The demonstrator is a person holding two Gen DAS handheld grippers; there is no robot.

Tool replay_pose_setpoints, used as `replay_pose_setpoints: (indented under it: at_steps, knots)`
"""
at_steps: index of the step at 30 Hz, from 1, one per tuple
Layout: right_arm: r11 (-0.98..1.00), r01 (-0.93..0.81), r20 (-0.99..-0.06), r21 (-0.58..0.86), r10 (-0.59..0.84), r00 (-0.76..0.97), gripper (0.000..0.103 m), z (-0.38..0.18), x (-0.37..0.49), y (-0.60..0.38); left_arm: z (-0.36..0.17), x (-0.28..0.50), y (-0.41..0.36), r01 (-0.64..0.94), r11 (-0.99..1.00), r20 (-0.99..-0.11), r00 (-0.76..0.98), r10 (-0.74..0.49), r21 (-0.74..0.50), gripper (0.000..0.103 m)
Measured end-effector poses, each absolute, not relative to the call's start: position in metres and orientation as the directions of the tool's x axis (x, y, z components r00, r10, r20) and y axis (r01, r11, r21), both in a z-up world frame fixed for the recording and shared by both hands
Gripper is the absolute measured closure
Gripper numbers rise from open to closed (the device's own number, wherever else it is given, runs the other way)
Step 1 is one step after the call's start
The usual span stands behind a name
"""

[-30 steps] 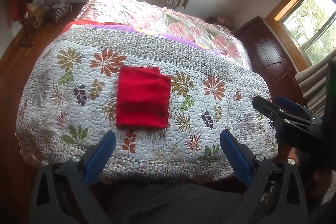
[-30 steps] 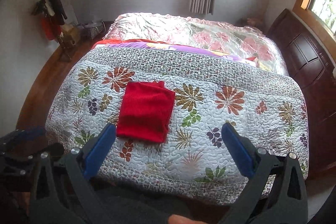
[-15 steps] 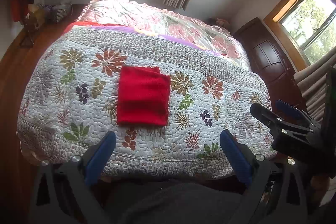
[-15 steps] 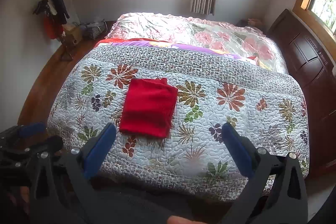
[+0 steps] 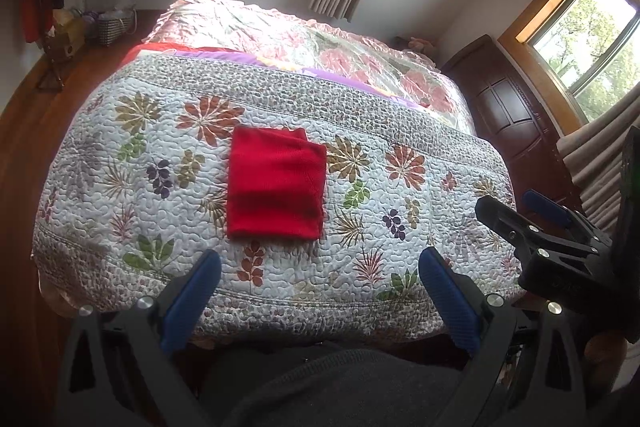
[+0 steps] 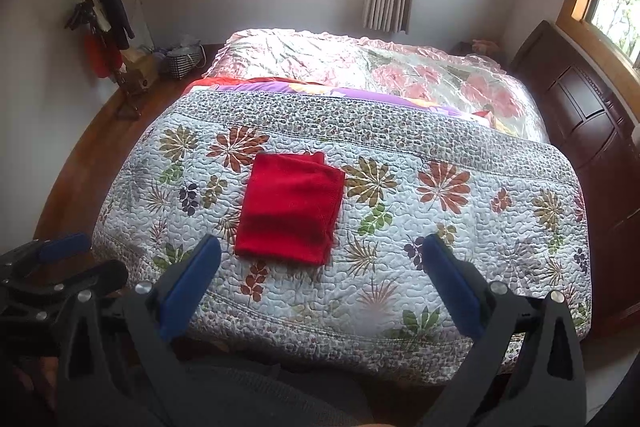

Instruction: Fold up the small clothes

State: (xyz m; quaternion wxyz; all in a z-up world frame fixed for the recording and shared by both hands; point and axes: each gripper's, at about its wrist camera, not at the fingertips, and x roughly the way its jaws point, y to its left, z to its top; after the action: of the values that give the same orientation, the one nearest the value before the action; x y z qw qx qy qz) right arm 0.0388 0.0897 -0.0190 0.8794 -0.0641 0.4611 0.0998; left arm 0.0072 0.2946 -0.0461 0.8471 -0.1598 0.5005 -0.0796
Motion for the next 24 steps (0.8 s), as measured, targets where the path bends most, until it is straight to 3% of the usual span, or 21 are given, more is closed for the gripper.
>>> replay_pose_setpoints:
  at_steps: [24]
  knots:
    - [0.972,-0.236,-0.813,-0.011,0.129,0.568,0.003,-0.0144,0.0362,0.0944,-0.04,0.0055,0.2941,-0.003,0.944,-0.819,0.498,-0.285,-0.33,0.004]
